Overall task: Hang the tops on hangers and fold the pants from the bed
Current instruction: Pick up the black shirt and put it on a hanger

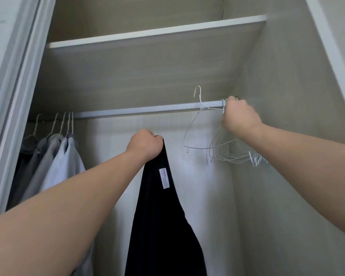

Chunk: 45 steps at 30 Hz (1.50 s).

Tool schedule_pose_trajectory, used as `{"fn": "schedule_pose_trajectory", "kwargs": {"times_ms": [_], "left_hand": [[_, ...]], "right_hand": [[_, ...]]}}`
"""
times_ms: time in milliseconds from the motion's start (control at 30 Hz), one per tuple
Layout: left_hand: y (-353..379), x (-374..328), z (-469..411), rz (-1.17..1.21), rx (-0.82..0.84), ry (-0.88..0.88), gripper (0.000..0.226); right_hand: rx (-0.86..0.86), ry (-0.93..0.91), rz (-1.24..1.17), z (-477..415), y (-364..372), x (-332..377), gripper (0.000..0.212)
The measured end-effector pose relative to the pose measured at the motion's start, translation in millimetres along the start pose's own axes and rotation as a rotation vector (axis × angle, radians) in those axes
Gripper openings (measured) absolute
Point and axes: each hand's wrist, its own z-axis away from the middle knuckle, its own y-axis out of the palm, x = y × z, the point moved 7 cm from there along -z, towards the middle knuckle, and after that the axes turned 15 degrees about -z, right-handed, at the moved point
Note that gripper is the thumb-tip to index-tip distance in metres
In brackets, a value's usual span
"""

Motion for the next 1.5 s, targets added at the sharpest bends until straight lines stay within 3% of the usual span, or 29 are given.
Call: {"fn": "schedule_pose_trajectory", "kwargs": {"times_ms": [100,233,367,500,767,833,967,1133,1500], "left_hand": [[-13,15,5,-0.051,-0.059,-0.025,0.022],[-25,40,16,0.012,-0.011,-0.079,0.014],[-44,61,35,0.021,-0.002,-0.114,0.016],[-62,84,51,0.049,-0.041,-0.157,0.026],[-102,115,90,0.209,-0.092,-0.386,0.032],[-113,119,100,0.263,-0.062,-0.396,0.048],[-156,130,120,0.249,-0.172,-0.47,0.024],[-233,107,154,0.002,-0.371,-0.502,0.039],[-424,38,277,-0.224,-0.791,-0.614,0.031]], "right_hand": [[-0.024,0.068,-0.234,12,3,2,0.02],[-0.05,0.233,-0.637,49,15,-4,0.023],[-0.023,0.494,-1.194,113,34,-4,0.024],[-0.04,0.558,-1.454,166,36,7,0.02],[0.417,0.84,-1.668,212,47,48,0.018],[0.408,0.796,-1.606,216,41,56,0.012],[0.423,0.711,-1.617,218,26,74,0.017],[0.488,0.589,-1.777,212,1,109,0.019],[0.704,0.404,-2.132,256,-78,196,0.023]]}}
